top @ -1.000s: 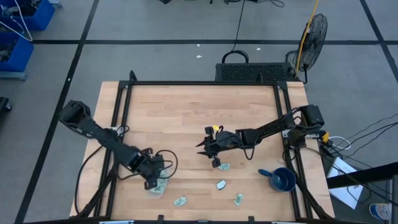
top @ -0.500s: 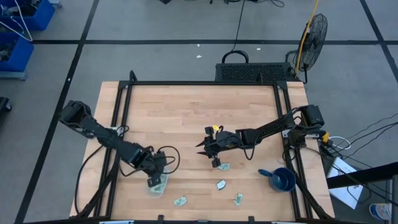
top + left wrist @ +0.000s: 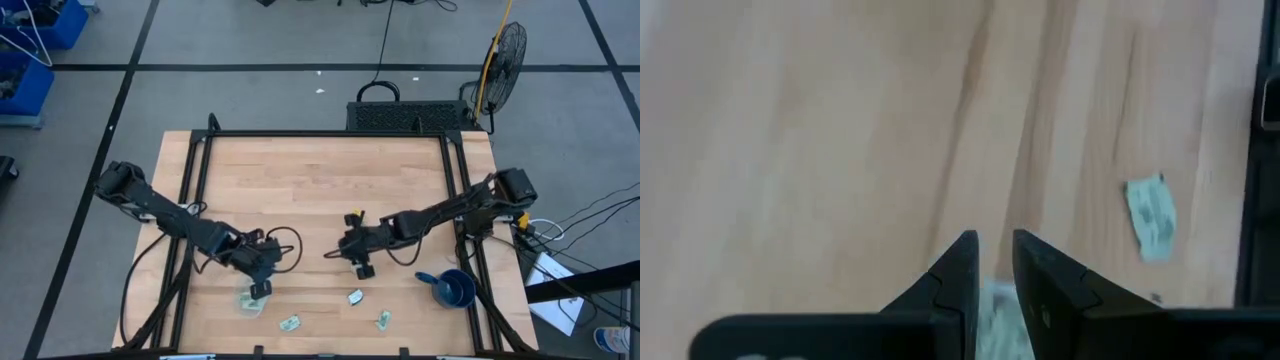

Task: Pick and place Stevia / Truvia into bins
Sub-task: Put the stevia packet into the transparent container, then put the truvia packet into the transparent container

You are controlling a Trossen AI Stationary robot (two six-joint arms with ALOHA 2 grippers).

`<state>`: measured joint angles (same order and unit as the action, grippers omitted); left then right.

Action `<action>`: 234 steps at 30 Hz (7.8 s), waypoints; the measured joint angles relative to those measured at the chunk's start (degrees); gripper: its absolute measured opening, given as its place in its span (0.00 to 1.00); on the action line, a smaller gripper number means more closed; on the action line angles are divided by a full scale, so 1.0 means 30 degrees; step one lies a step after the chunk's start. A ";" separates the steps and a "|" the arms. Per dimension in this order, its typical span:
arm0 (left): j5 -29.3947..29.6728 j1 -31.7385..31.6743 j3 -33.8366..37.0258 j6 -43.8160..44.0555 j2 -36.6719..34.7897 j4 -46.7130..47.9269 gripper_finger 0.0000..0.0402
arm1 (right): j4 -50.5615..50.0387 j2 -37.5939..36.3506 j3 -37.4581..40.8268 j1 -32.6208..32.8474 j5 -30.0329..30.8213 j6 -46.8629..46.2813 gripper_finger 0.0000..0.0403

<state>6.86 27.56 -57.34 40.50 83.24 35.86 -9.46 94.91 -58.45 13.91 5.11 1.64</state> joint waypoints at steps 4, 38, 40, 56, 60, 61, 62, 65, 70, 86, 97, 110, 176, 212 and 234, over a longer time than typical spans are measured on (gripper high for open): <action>0.1104 -0.0173 -0.0423 -0.1490 -0.0007 -0.0074 0.18 | -0.0703 0.0031 0.1346 0.0787 -0.0263 -0.1765 0.32; 0.1948 -0.1199 -0.0424 -0.3930 -0.0007 -0.0023 0.18 | 1.2163 0.0053 0.7931 0.1859 0.0338 -0.2161 0.10; 0.2200 -0.1199 -0.0424 -0.3937 -0.0007 -0.0023 0.18 | 1.3015 0.0053 0.7931 0.1859 0.0242 -0.1598 0.07; 0.2401 -0.1199 -0.0424 -0.4029 -0.0007 -0.0030 0.18 | 1.1402 0.0053 0.7909 0.1473 0.1134 -0.1686 0.31; 0.2401 -0.1199 -0.0424 -0.4046 -0.0007 -0.0045 0.18 | 1.2123 0.0354 0.7906 0.0736 -0.0265 -0.1905 0.39; 0.2401 -0.1199 -0.0417 -0.4046 -0.0007 -0.0045 0.18 | 1.2286 0.0544 0.7908 0.0640 -0.0831 -0.2118 0.40; 0.2401 -0.1199 -0.0417 -0.4046 -0.0007 -0.0045 0.18 | 1.2451 0.0764 0.7902 0.0568 -0.1209 -0.2289 0.41; 0.2401 -0.1199 -0.0417 -0.4025 -0.0007 -0.0051 0.18 | 1.2854 0.1590 0.7907 0.0513 -0.1281 -0.2471 0.40; 0.2409 -0.1199 -0.0417 -0.4054 -0.0007 -0.0046 0.18 | 1.3511 0.2409 0.7865 0.0512 -0.1182 -0.2426 0.35; 0.4123 -0.1199 -0.0417 -0.3539 -0.0007 -0.0047 0.18 | 1.4196 0.2486 0.7894 0.0380 -0.1233 -0.2327 0.04; 0.4243 -0.1240 -0.0410 -0.2563 0.0000 -0.3498 0.18 | 1.7347 0.2523 0.7669 0.0388 -0.1220 -0.1726 0.04; 0.4114 -0.1847 -0.0386 0.0635 0.1262 -0.5449 0.18 | 1.7519 0.2501 0.5476 0.0388 -0.0629 0.3589 0.04; 1.1683 -0.2685 -0.0417 -0.2320 -0.8218 0.3540 0.18 | 1.8249 1.6803 -1.4043 -0.1222 -0.6734 0.1779 0.26; 0.9709 -0.2539 -0.0410 -0.2342 -0.5071 0.3468 0.18 | -1.6880 0.7448 -1.3291 0.4292 -0.2575 -0.1187 0.24; 0.9722 -0.2539 -0.0410 -0.2724 -0.5085 0.2244 0.18 | -1.1065 0.7397 -0.8221 0.4652 -0.2654 0.0328 0.22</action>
<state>36.03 19.94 -58.57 32.33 67.99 42.59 -42.65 117.10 -83.11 27.86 -2.85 2.62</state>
